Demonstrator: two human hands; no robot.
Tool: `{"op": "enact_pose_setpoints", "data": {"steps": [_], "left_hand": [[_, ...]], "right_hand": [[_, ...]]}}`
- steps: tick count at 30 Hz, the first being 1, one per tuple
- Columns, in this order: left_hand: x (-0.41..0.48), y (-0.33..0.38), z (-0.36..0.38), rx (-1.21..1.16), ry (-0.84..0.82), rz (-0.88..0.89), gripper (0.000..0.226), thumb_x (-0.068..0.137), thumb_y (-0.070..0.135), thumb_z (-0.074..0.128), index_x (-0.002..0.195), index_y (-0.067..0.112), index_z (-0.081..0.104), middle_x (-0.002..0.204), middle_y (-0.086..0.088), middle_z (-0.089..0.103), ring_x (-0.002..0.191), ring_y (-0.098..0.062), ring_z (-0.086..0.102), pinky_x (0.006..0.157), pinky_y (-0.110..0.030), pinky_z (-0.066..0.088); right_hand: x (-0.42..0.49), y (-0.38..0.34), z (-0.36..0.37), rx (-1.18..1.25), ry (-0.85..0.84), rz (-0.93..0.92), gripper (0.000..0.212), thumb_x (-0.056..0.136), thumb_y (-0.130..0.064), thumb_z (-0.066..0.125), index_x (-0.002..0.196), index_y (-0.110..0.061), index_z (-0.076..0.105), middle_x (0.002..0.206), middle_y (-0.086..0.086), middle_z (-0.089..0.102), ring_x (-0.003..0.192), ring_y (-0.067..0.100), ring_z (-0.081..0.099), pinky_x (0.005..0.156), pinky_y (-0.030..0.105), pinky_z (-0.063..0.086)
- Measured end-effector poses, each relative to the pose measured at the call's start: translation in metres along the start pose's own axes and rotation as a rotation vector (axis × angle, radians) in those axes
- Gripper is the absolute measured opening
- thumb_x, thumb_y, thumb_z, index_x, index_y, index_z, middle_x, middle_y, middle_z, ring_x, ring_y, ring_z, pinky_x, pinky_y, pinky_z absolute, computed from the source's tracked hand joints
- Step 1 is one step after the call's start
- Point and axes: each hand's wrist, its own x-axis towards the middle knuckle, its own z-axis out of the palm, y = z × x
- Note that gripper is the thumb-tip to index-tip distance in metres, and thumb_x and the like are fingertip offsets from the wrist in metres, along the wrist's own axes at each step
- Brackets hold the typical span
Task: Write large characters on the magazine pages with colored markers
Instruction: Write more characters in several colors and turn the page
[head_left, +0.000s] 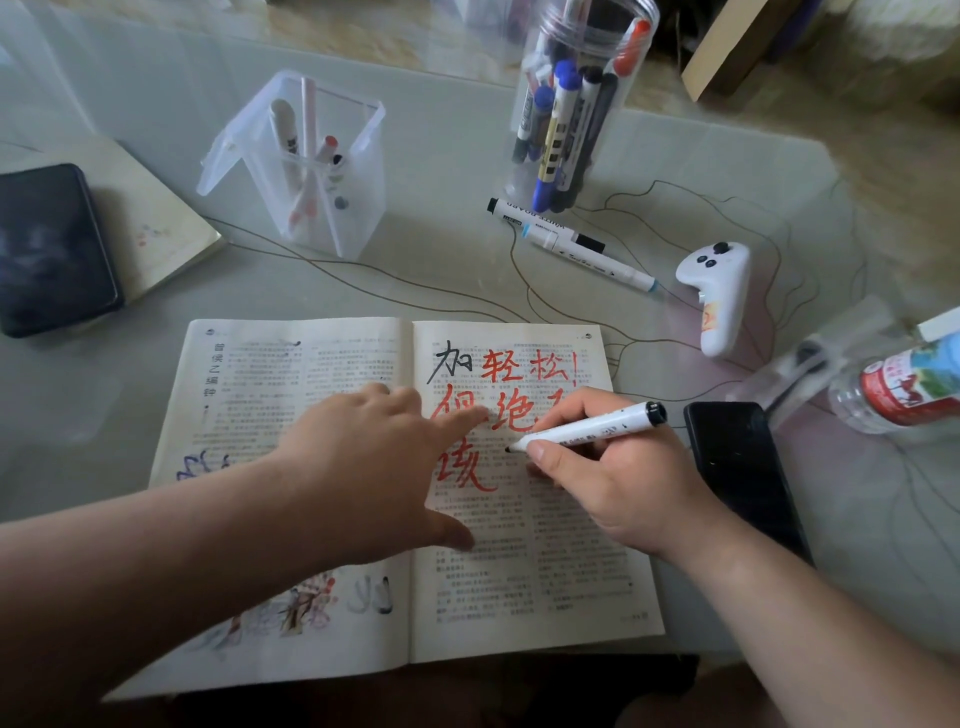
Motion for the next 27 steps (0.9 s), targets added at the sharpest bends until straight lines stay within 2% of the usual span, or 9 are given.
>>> {"op": "enact_pose_setpoints", "data": {"steps": [2,6,11,15,22,27], "left_hand": [[0.0000,-0.0003,0.0010,-0.010,-0.009,-0.007,0.111,0.065,0.097,0.046,0.152,0.054,-0.009,0.123,0.006,0.049,0.118,-0.019,0.049,0.085,-0.032,0.045],[-0.0001,-0.0008,0.0013,-0.025,-0.015,-0.013,0.111,0.065,0.097,0.046,0.152,0.055,-0.009,0.121,0.007,0.049,0.115,-0.018,0.050,0.084,-0.033,0.046],[0.0001,-0.0018,0.0014,-0.044,-0.032,-0.016,0.110,0.065,0.096,0.047,0.151,0.057,-0.008,0.120,0.007,0.049,0.116,-0.019,0.050,0.087,-0.034,0.047],[-0.0001,-0.0018,0.0016,-0.058,-0.038,-0.019,0.109,0.064,0.096,0.048,0.150,0.058,-0.008,0.118,0.007,0.049,0.113,-0.018,0.050,0.085,-0.033,0.048],[0.0007,-0.0016,0.0016,-0.053,-0.042,-0.024,0.110,0.064,0.097,0.047,0.150,0.057,-0.009,0.119,0.007,0.048,0.114,-0.018,0.050,0.087,-0.034,0.047],[0.0006,-0.0023,0.0023,-0.060,-0.046,-0.023,0.111,0.064,0.097,0.047,0.150,0.057,-0.009,0.118,0.007,0.049,0.113,-0.018,0.050,0.085,-0.033,0.046]], "right_hand": [[-0.0001,-0.0009,-0.0006,0.026,-0.008,-0.006,0.012,0.078,-0.031,0.074,0.082,-0.020,0.070,0.077,-0.001,0.074,0.075,0.019,0.071,0.072,0.043,0.058],[0.0007,-0.0016,-0.0069,0.031,0.026,-0.033,0.012,0.076,-0.028,0.071,0.079,-0.016,0.070,0.068,-0.001,0.068,0.059,0.008,0.059,0.059,0.024,0.046],[-0.0001,-0.0023,-0.0064,0.044,0.050,-0.047,0.013,0.075,-0.026,0.071,0.079,-0.014,0.070,0.070,0.001,0.070,0.061,0.011,0.060,0.059,0.025,0.047],[-0.0028,-0.0024,-0.0043,0.046,0.041,-0.056,0.010,0.076,-0.025,0.073,0.080,-0.017,0.069,0.074,0.003,0.070,0.068,0.022,0.066,0.064,0.037,0.054],[-0.0016,-0.0011,-0.0010,0.000,0.007,-0.018,0.012,0.082,-0.014,0.082,0.077,-0.015,0.071,0.067,-0.005,0.069,0.060,0.005,0.059,0.057,0.019,0.045],[0.0017,-0.0015,-0.0018,-0.015,0.089,0.001,0.014,0.077,-0.025,0.078,0.073,-0.016,0.068,0.064,-0.008,0.067,0.058,0.006,0.058,0.057,0.019,0.045]]}}
